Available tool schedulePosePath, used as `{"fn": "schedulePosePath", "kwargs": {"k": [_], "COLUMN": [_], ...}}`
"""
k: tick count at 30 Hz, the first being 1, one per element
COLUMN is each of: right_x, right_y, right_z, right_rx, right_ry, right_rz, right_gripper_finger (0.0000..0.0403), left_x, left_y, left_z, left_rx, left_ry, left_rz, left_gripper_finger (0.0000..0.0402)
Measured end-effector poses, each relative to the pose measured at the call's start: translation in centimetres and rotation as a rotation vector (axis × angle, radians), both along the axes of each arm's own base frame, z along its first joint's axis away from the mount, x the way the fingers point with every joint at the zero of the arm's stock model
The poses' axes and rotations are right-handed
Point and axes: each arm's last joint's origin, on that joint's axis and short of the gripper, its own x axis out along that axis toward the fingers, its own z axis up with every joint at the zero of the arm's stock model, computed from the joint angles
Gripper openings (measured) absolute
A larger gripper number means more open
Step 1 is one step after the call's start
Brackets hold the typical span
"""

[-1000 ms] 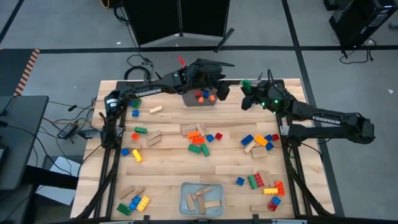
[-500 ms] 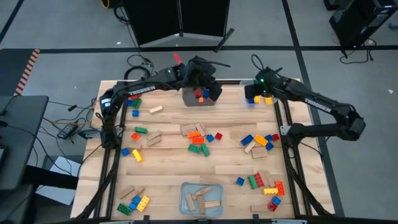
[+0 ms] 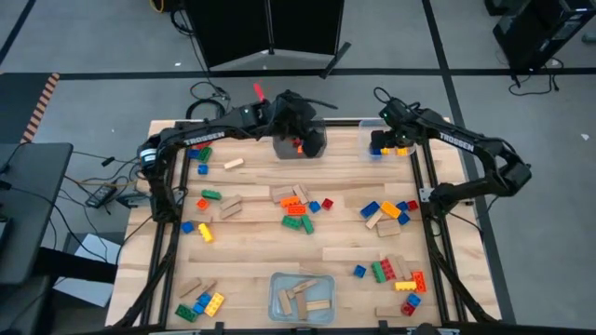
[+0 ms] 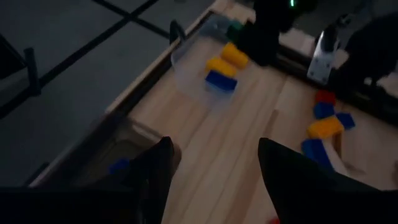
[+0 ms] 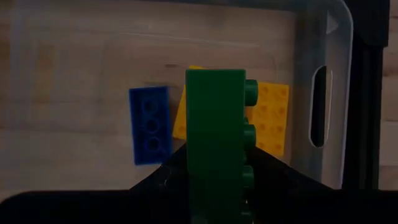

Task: Sort blocks by size
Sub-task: Put the large green game piece into the transparent bin, then put the small blue game piece into the black bin

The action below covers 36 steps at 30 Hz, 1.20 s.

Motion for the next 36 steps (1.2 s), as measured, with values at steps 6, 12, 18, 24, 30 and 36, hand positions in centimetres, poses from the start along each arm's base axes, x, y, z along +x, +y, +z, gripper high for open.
{"fn": "schedulePosePath", "kwargs": {"k": [6, 12, 18, 24, 30, 36], "right_x": [0.3, 0.5, 0.5, 0.6, 0.2, 0.0], "right_y": [-0.7, -1.2, -1.4, -1.6, -1.1, 1.8], "right_z": [-1.0, -1.9, -2.2, -2.1, -0.6, 3.2], "right_rx": [0.024, 0.046, 0.048, 0.028, -0.003, -0.087], "right_ry": [0.021, 0.047, 0.049, 0.024, -0.018, -0.209], "right_rz": [-0.006, -0.008, -0.017, -0.042, -0.037, -0.006], "right_gripper_finger": [0.0120, 0.0132, 0.0151, 0.0174, 0.0184, 0.0177], "left_x": [-3.9, -8.9, -13.3, -16.9, -19.4, -20.5], "left_y": [-1.7, -3.5, -5.0, -6.1, -6.9, -7.2], "left_z": [-1.6, -2.5, -2.9, -2.9, -3.0, -3.5], "left_rx": [-0.033, -0.075, -0.097, -0.091, -0.090, -0.070], "left_ry": [-0.064, -0.143, -0.187, -0.235, -0.220, -0.129], "left_rz": [0.017, 0.052, 0.072, 0.076, 0.075, 0.100], "left_gripper_finger": [0.0241, 0.0241, 0.0241, 0.0241, 0.0241, 0.0241]}}
